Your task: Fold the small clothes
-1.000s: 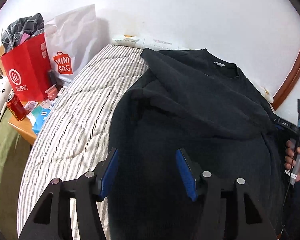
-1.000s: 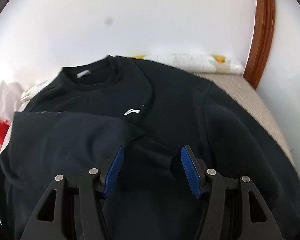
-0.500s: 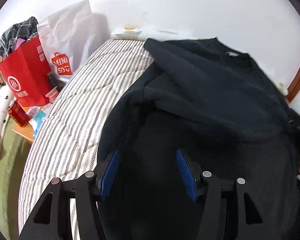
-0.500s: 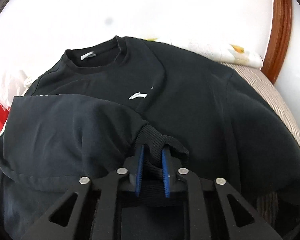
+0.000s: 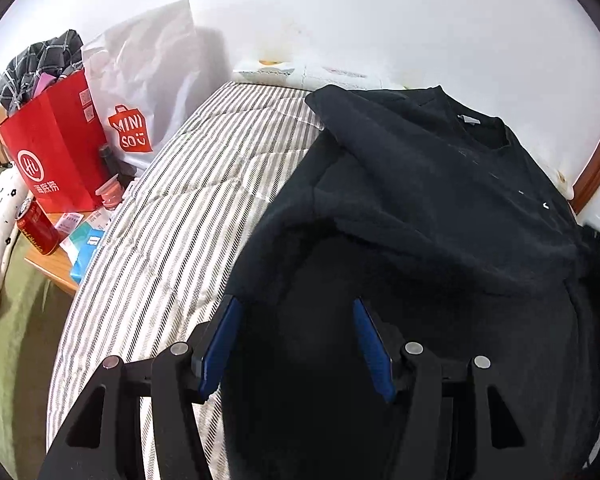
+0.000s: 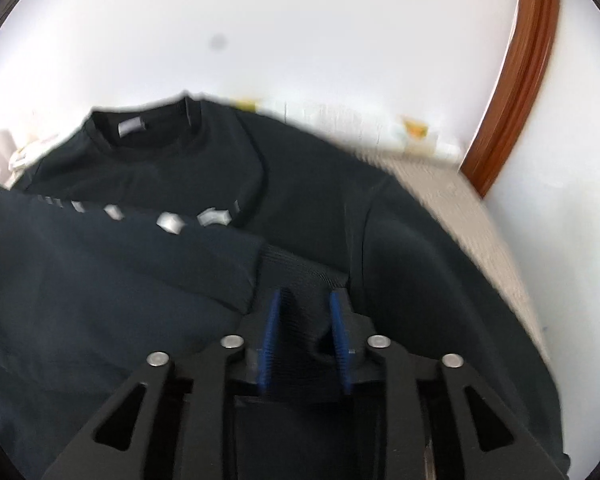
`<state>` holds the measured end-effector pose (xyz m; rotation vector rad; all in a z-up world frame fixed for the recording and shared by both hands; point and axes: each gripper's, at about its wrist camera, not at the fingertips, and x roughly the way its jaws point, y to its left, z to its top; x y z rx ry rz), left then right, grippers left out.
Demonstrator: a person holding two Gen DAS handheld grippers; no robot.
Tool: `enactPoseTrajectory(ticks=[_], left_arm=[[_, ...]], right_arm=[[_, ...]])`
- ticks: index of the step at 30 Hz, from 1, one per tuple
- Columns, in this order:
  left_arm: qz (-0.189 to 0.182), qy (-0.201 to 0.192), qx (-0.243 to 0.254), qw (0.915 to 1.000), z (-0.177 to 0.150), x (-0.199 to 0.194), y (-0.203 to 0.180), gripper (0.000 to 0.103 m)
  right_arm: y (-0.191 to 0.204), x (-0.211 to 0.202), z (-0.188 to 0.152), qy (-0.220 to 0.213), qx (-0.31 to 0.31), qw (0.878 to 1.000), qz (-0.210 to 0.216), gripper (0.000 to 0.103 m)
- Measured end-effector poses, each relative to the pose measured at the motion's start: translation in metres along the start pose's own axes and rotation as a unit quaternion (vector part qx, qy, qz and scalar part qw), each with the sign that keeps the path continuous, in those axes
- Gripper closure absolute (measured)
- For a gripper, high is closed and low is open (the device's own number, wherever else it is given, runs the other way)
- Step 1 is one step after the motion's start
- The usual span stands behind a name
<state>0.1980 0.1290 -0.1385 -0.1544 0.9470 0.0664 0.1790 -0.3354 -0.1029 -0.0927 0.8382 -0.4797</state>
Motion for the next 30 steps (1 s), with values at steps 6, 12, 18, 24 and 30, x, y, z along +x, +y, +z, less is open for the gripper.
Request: enactPoseTrajectory(ticks=[6,12,18,24,30], left_arm=[[0.019,-0.004,0.014,0.9997,0.012,0.008,0.001,0.047],[0.009,-0.002,0.012,0.9999,0.022,0.018,0.010,0.047],[-0.010,-0.013,0.045,0.9988,0.032,0.029,0.009,0.055],[-0.029,-0.009,0.056,0.9980,0.042,0.044,0.004,0.089],[-0.077,-0.012,-0.014,0.9969,0.045,0.043,0.034,0.096]], right_arm=[[0.100,-0.022,0.043,-0.037,-0.076,0.993,0.080,0.049],[0.227,-0.013,0.066,-0.033,-0.155,0.968,0.196,0.049],[0.320,0.016,0.089,-0.011,-0.192,0.943,0.273,0.049],[0.398,0.072,0.101,0.071,-0.207,0.923,0.316,0.064],[0.392,0.087,0.123,0.032,-0.158,0.922,0.353,0.093]])
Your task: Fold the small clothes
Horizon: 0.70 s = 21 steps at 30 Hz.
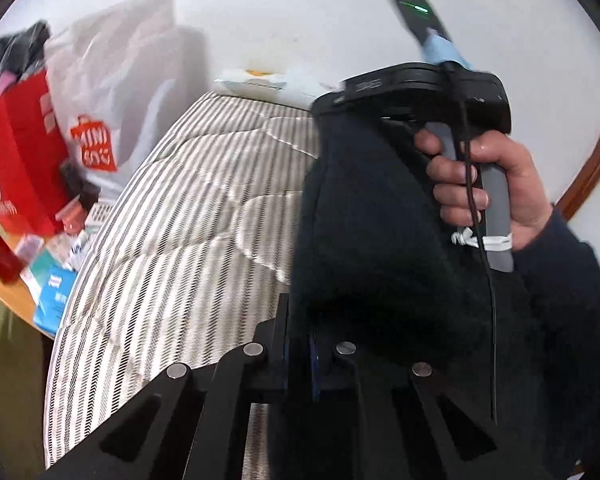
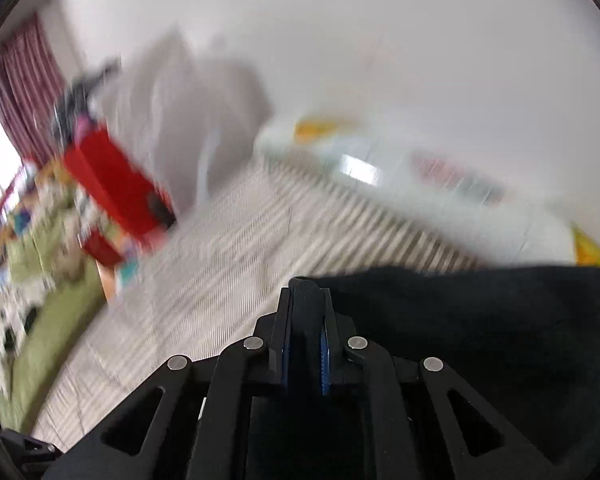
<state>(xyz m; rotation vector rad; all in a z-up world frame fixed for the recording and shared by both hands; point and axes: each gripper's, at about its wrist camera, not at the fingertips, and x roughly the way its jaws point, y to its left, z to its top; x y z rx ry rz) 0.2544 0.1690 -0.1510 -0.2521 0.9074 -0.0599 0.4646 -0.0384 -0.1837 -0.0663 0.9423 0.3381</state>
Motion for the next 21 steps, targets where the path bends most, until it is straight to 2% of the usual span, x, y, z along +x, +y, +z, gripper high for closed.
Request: enactPoseTrajectory(ticks=[2,4,6,9,10,11,12,14,19,21], left_arm=[[0.004,0.000,-0.006,1.0000,0.000,0.002,0.006,0.096],[0.006,0.000,-0.008,1.0000,-0.002,0.003,0.008,0.096],[0.011,0.006,-0.007,0.9999,-0.003,0.007,0.007,0.096],[0.022,0.013,-0.001,0.9997,-0.005,0.011,0.004,0.095],[0.028,0.012,0.004,0.9995,-0.004,0.010,0.002,0.094],[0.034,0.013,0.008,0.9993,-0.004,0.011,0.002,0.093],[0.036,0.015,0.009,0.9992,-0.004,0.010,0.001,0.093],[0.036,0.019,0.006,0.9992,-0.004,0.008,0.001,0.093],[0.043,0.015,0.000,0.9990,-0.006,-0.003,-0.001,0.084],[0.034,0.009,-0.002,0.9994,-0.007,-0.010,-0.005,0.071]], right_arm=[[-0.013,0.000,0.007,-0.026,0.023,0.999,0.007,0.092],[-0.023,0.006,0.011,-0.035,0.044,0.998,0.013,0.092],[-0.022,0.016,0.010,-0.029,0.045,0.999,0.007,0.092],[-0.007,0.044,0.009,0.000,0.017,0.999,-0.031,0.088],[-0.005,0.047,0.008,0.003,0.009,0.999,-0.036,0.086],[-0.004,0.045,0.008,0.003,0.007,0.999,-0.039,0.079],[-0.003,0.040,0.009,0.003,0.006,0.999,-0.042,0.075],[-0.004,0.018,0.009,-0.012,0.000,0.998,-0.054,0.059],[-0.024,-0.054,-0.020,-0.030,-0.003,0.994,-0.102,0.058],[-0.047,-0.091,-0.043,-0.033,0.019,0.991,-0.127,0.058]])
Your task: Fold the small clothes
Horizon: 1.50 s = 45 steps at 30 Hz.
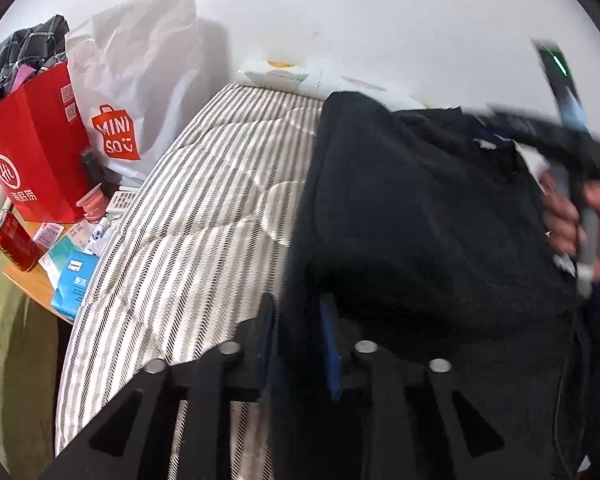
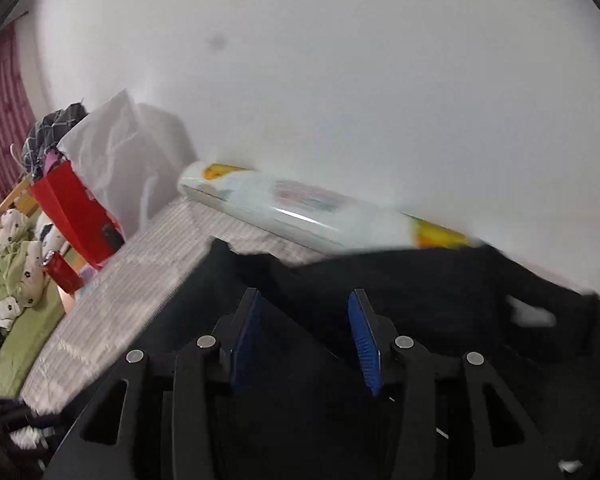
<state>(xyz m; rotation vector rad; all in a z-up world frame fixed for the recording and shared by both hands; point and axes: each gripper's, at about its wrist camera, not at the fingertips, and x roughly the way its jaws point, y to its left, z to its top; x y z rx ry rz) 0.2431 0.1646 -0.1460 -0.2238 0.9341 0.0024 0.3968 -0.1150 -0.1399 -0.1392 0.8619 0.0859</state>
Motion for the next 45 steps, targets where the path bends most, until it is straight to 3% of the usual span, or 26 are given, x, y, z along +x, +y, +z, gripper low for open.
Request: enactPoseTrajectory(ticks=[3,9,13,18,21,29,30,31,32,33,35,41,45], left_arm=[[-0.005,-0.017,0.004,0.9998,-0.001,-0.010,-0.007,0.053],[0.007,-0.031,0.038,0.9988,0.008,-0.015,-0.032,0.052],[0.014,-0.026,0.047,0.9984,0.015,-0.007,-0.041,0.052],[0.058,-0.022,0.069,0.9957,0.021,0.013,-0.047,0.052],[0.066,0.018,0.064,0.9956,0.020,0.035,-0.044,0.051],[0.060,0.016,0.052,0.9967,0.017,0.032,-0.043,0.049],[0.064,0.015,0.054,0.9964,0.016,0.031,-0.044,0.049],[0.066,0.014,0.056,0.9961,0.014,0.030,-0.045,0.049],[0.068,0.011,0.058,0.9959,0.013,0.029,-0.046,0.049],[0.069,0.010,0.059,0.9958,0.012,0.029,-0.046,0.049],[0.078,0.008,0.063,0.9949,0.011,0.029,-0.049,0.048],[0.080,0.005,0.064,0.9947,0.009,0.023,-0.050,0.047],[0.081,0.007,0.066,0.9945,0.007,0.021,-0.048,0.047]], right_arm=[[-0.043,-0.034,-0.030,0.008,0.027,0.999,-0.028,0.056],[-0.147,-0.106,-0.115,0.037,0.080,0.987,-0.137,0.048],[-0.186,-0.131,-0.168,0.049,0.107,0.974,-0.196,0.046],[-0.218,-0.131,-0.210,0.062,0.139,0.964,-0.219,0.042],[-0.220,-0.128,-0.209,0.051,0.147,0.964,-0.216,0.041],[-0.231,-0.127,-0.209,0.048,0.176,0.964,-0.195,0.038],[-0.232,-0.129,-0.211,0.044,0.175,0.964,-0.193,0.040],[-0.232,-0.129,-0.212,0.038,0.181,0.965,-0.184,0.051],[-0.232,-0.129,-0.211,0.033,0.188,0.969,-0.157,0.069],[-0.231,-0.128,-0.209,0.031,0.192,0.970,-0.145,0.072],[-0.228,-0.127,-0.207,0.023,0.181,0.974,-0.131,0.088],[-0.234,-0.161,-0.213,-0.021,0.212,0.969,-0.126,0.090],[-0.229,-0.157,-0.221,0.003,0.212,0.967,-0.142,0.090]])
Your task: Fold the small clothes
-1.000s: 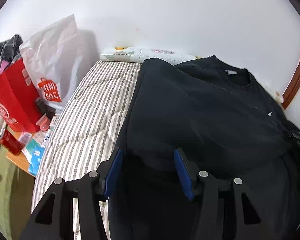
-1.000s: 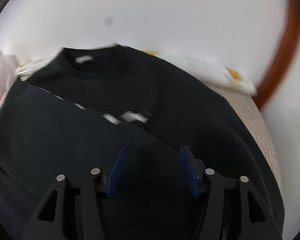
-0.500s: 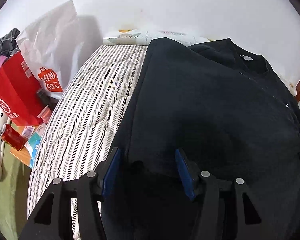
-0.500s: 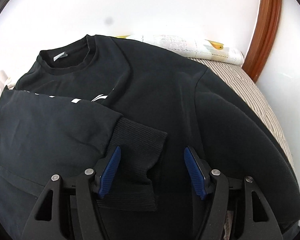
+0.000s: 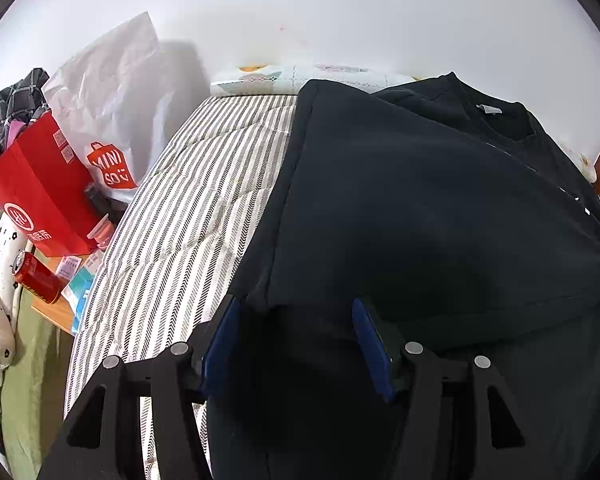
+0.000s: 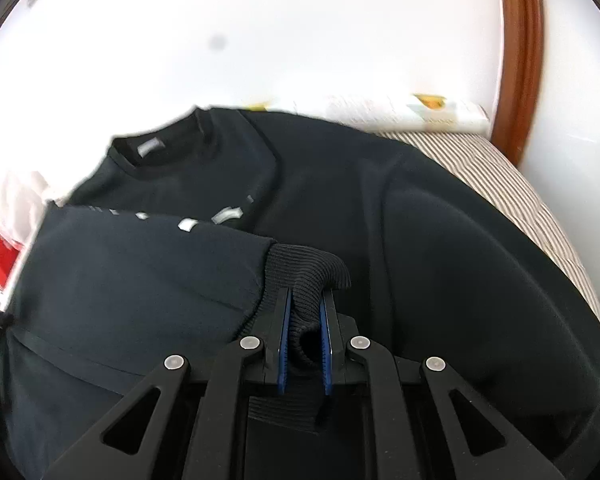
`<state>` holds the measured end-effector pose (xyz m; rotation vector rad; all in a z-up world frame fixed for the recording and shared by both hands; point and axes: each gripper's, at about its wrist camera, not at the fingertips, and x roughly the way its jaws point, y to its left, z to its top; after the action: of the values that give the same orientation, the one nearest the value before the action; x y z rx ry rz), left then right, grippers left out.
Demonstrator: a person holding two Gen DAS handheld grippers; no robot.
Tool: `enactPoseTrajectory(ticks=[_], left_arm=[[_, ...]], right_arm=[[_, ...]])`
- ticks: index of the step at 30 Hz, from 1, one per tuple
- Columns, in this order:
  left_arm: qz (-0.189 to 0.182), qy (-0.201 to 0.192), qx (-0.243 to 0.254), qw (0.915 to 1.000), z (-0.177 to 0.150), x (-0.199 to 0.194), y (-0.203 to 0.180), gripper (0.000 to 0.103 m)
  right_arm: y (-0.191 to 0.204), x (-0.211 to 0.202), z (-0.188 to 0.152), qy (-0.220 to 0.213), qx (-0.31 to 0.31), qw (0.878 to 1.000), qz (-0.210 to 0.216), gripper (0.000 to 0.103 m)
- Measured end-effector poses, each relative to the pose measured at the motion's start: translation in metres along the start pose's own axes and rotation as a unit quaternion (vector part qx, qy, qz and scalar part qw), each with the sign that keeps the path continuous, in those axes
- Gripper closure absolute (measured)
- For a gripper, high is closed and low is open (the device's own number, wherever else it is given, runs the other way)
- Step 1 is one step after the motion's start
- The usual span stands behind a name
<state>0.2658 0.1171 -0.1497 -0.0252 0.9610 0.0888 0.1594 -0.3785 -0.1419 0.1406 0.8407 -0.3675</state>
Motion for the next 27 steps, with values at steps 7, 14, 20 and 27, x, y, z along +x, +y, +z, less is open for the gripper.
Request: enactPoseTrajectory(ticks=[7,14,20,27], left_arm=[[-0.006,0.013,-0.010,0.9998,-0.008,-0.006,0.004,0.047],[-0.017,0.008,-0.003,0.9998,-0.023,-0.024,-0.003,0.041],[-0.031,0.010,-0.009,0.9994,-0.037,-0.035,-0.005,0.041],[-0.036,0.015,-0.013,0.9992,-0.051,-0.042,-0.006,0.041]], right_arm=[[-0.003,0.003,-0.008,0.013,-0.002,1.000,-0.017,0.083],[-0.027,-0.064,-0.023,-0.047,0.000,0.999,-0.027,0.038],[-0.104,-0.106,-0.054,-0.042,0.053,0.992,-0.105,0.033],[-0.174,-0.125,-0.111,0.014,0.081,0.984,-0.159,0.033]])
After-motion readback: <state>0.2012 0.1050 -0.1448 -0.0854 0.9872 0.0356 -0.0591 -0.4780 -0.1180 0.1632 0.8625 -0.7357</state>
